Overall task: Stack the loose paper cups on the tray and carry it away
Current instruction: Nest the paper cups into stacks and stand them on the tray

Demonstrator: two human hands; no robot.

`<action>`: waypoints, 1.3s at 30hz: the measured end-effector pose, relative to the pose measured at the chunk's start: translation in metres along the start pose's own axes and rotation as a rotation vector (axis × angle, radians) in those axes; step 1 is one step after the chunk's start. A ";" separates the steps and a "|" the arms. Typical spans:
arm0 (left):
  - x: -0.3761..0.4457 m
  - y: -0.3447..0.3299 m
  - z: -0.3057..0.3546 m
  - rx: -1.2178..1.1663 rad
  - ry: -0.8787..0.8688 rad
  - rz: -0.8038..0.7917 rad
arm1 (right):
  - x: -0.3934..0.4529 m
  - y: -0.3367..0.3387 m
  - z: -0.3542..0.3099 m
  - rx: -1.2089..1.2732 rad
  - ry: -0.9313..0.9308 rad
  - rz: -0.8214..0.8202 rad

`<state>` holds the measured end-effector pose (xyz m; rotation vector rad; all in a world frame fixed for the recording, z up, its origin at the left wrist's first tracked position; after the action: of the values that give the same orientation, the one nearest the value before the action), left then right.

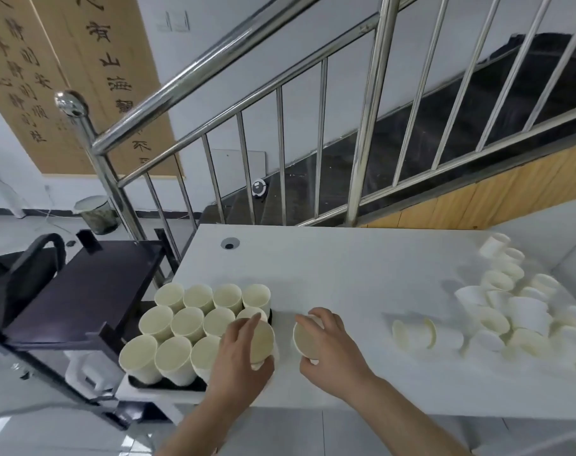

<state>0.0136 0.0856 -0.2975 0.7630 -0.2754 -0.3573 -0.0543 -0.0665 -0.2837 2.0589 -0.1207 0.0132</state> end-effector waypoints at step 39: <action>0.111 0.020 -0.130 0.236 -0.028 -0.322 | 0.136 -0.109 -0.036 -0.100 -0.263 -0.121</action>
<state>0.1657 0.1343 -0.3602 1.0387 -0.2224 -0.6480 0.0923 0.0048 -0.3542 1.9568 -0.1556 -0.3322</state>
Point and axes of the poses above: each hand's wrist, its own x-axis towards the middle knuckle, its own y-axis out of the back of the hand, z = x × y, the point moved 8 cm from there along x, towards the middle knuckle, and after that the axes turned 7 degrees about y, right-handed, at the moved point
